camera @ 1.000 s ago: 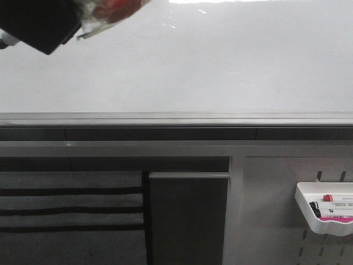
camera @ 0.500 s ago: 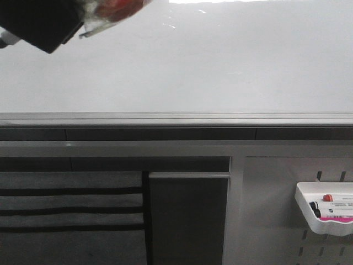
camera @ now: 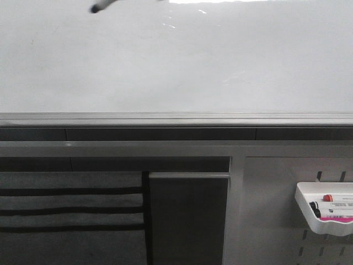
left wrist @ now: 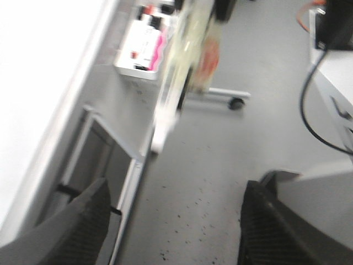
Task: Write number 3 on whiteboard
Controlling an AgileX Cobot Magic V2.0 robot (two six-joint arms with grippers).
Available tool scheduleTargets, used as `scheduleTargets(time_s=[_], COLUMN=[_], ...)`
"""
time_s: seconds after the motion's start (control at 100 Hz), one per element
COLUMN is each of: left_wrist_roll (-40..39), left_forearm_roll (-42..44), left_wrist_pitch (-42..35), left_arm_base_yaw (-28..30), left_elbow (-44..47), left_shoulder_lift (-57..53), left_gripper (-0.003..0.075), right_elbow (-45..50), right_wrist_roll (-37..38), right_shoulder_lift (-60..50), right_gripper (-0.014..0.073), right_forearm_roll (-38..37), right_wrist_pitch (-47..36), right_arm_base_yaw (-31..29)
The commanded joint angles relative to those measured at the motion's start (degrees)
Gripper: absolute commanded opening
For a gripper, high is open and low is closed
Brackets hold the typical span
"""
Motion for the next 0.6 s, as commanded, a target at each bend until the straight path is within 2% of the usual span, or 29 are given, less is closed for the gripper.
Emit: scheduleTargets(time_s=[0.0,0.08,0.18,0.27,0.4,0.59], left_wrist_roll=[-3.2,-5.5,-10.4,-11.0,-11.0,-10.9], left_forearm_roll=[-2.0,-2.0,-2.8,-5.3,-6.2,-6.2], left_wrist_pitch=[-2.9,-3.9,-8.6,-11.6,-14.9,-15.2], left_arm_base_yaw=[4.0,8.4,13.2,16.3,17.6,17.6], left_elbow=[-0.8,1.2,5.0,8.9,11.7,11.8], left_shoulder_lift=[-3.6,-6.2,-9.3,-11.6,-12.5,-12.2], left_gripper=[0.0472,0.0472,0.0472,0.0472,0.0472,0.0472], right_elbow=[-0.7,2.1,7.1,12.2,16.0,14.9], right_wrist_roll=[7.5,14.0,22.1,23.2,23.2,23.2], right_shoulder_lift=[-4.2,-7.1,-10.7,-12.6,-12.7,-11.8], right_gripper=[0.0041,0.0041,0.0041,0.0041,0.0041,0.0041], right_forearm_roll=[-3.7,-5.9,-6.0,-5.0,-1.8,2.3], right_wrist_pitch=[-2.7,-4.4,-9.5,-11.6,-12.4,-14.8], right_arm_base_yaw=[-3.2,-8.0,-16.0,-20.7,-22.2,-22.1])
